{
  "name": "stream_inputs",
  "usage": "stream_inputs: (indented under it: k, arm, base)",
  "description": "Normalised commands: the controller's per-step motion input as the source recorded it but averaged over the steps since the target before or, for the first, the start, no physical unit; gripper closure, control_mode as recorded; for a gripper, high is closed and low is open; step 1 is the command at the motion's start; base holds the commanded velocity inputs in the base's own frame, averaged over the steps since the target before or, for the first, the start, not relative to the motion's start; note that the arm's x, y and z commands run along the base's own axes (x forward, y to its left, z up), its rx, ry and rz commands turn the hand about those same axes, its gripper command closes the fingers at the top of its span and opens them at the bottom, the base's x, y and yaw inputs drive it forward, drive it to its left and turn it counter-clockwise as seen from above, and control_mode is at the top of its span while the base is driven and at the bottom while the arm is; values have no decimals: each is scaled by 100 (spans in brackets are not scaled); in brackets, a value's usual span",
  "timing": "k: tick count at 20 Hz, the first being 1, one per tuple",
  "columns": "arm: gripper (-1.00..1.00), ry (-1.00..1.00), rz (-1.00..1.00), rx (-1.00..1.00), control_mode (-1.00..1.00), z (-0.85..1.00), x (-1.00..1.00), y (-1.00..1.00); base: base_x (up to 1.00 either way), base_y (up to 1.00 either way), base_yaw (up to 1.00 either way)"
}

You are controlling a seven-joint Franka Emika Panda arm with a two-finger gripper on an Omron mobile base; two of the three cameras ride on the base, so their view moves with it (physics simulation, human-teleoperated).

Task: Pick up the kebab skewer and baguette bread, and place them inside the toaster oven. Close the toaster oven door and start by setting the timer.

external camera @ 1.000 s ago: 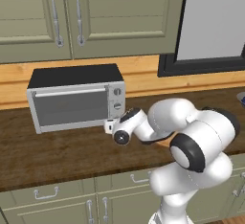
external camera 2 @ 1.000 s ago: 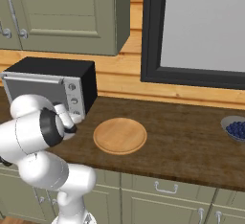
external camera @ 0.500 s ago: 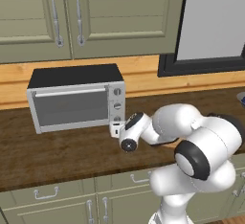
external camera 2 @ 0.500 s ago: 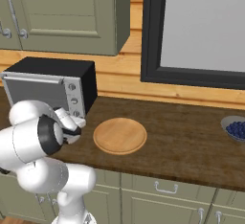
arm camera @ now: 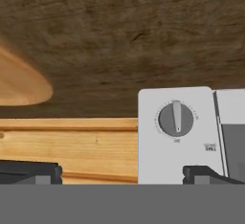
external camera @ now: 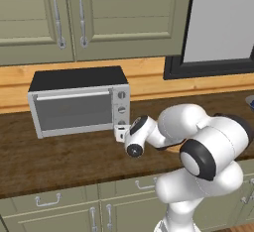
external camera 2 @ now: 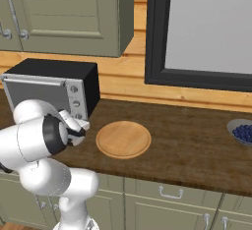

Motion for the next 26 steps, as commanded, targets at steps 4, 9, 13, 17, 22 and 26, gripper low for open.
stream_inputs:
  k: [4, 9, 13, 17, 22, 26]
  arm:
    - [-100, -1, 0, 0, -100, 0, 11, 1]
    - [-100, 0, 0, 0, -100, 7, 22, 3]
    - [-100, 0, 0, 0, -100, 1, 11, 3]
    - [-100, 0, 0, 0, -100, 0, 1, 9]
    - [-100, 0, 0, 0, -100, 0, 0, 11]
    - [-100, 0, 0, 0, -100, -3, 1, 2]
  base:
    - [0, 0, 0]
    - [0, 0, 0]
    - [0, 0, 0]
    - [0, 0, 0]
    - [0, 0, 0]
    - [0, 0, 0]
